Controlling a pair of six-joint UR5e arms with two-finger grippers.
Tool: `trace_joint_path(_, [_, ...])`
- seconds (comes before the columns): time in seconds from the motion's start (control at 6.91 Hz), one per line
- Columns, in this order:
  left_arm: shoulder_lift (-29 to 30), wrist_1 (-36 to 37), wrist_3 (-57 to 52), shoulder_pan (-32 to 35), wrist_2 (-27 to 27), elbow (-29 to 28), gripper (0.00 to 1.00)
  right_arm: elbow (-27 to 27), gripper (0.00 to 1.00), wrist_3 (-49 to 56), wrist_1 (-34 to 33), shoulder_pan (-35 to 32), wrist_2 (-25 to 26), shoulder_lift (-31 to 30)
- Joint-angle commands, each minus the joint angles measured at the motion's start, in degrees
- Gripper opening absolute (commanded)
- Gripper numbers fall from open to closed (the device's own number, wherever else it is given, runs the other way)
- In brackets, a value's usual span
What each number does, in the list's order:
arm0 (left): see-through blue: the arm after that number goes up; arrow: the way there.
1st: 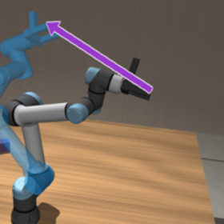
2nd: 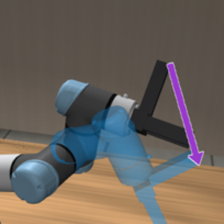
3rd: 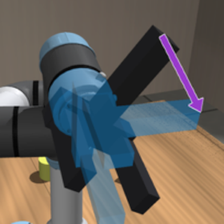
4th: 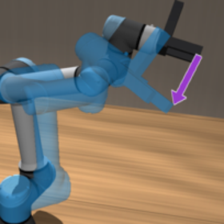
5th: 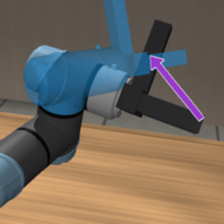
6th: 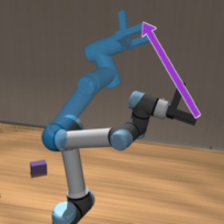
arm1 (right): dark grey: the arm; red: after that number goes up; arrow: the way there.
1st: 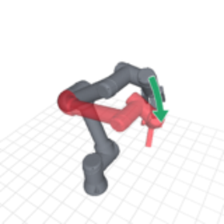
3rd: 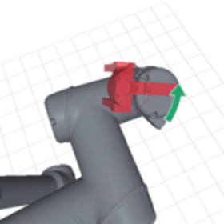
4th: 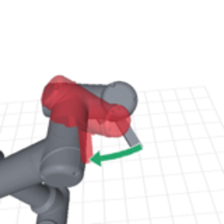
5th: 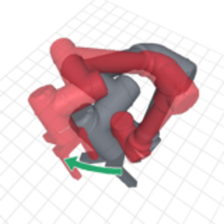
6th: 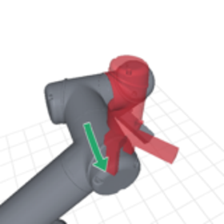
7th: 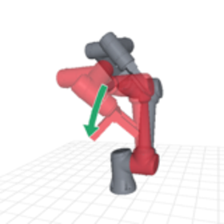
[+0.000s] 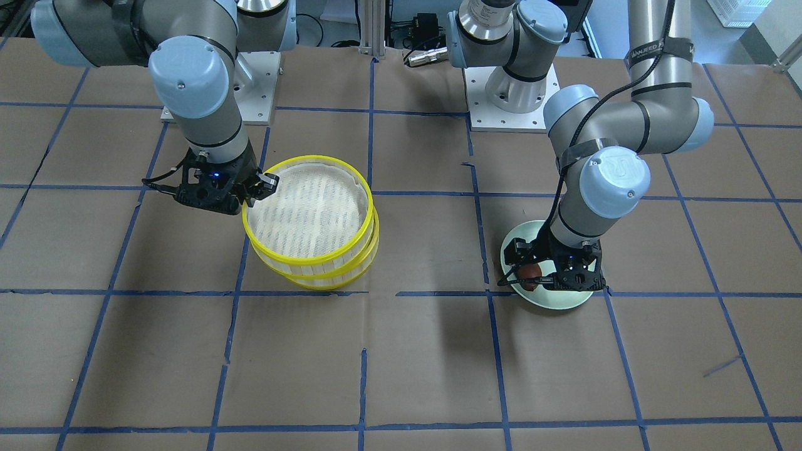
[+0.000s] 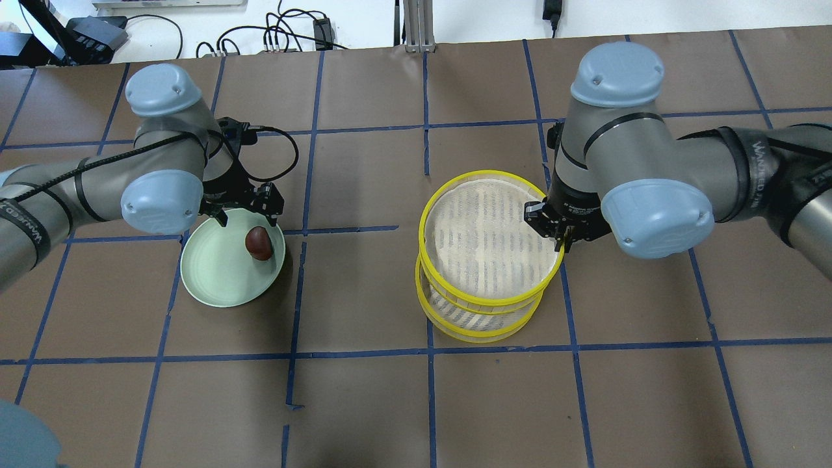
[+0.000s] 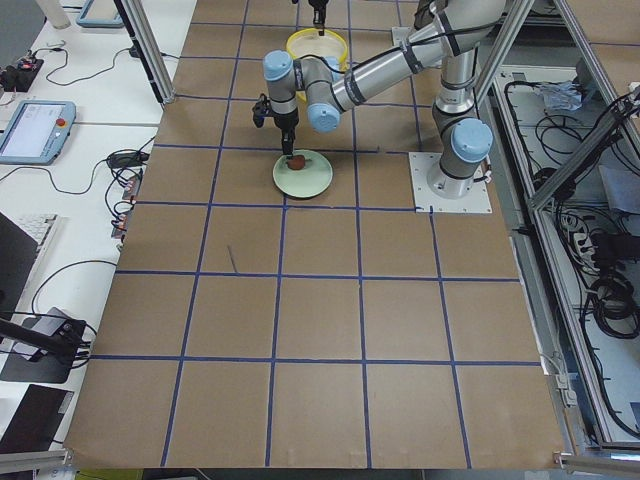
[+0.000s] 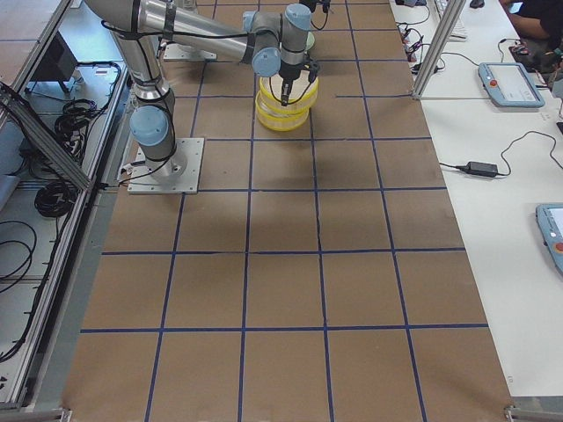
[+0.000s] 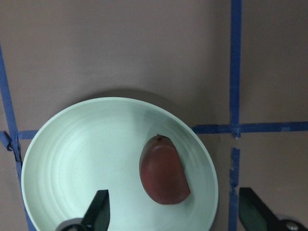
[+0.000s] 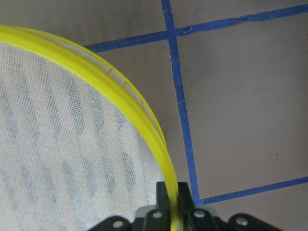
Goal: Place buns in different layers of steamer
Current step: 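Return left gripper to plate while right restacks top tier on lower tier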
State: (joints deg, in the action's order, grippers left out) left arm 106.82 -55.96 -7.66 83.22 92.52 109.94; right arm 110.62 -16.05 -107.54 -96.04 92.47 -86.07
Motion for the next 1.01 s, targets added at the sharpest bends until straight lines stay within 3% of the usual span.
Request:
trace_joint_path(0.0, [1.3,4.5,-0.2,-0.9,-0.2,2.6,0.93,1.3,0.05,-0.2,-0.7,-0.6,0.3,0.6])
trace_joint_path(0.14, [2.0,4.5,-0.1,-0.9,-0.2,3.5,0.90,1.3,0.05,-0.2,-0.7,-0.6,0.3,1.0])
trace_joint_path(0.87, [2.2,2.3,0.7,-0.9,0.6,4.1,0.28,1.1,0.05,-0.3,-0.8,-0.7,0.3,1.0])
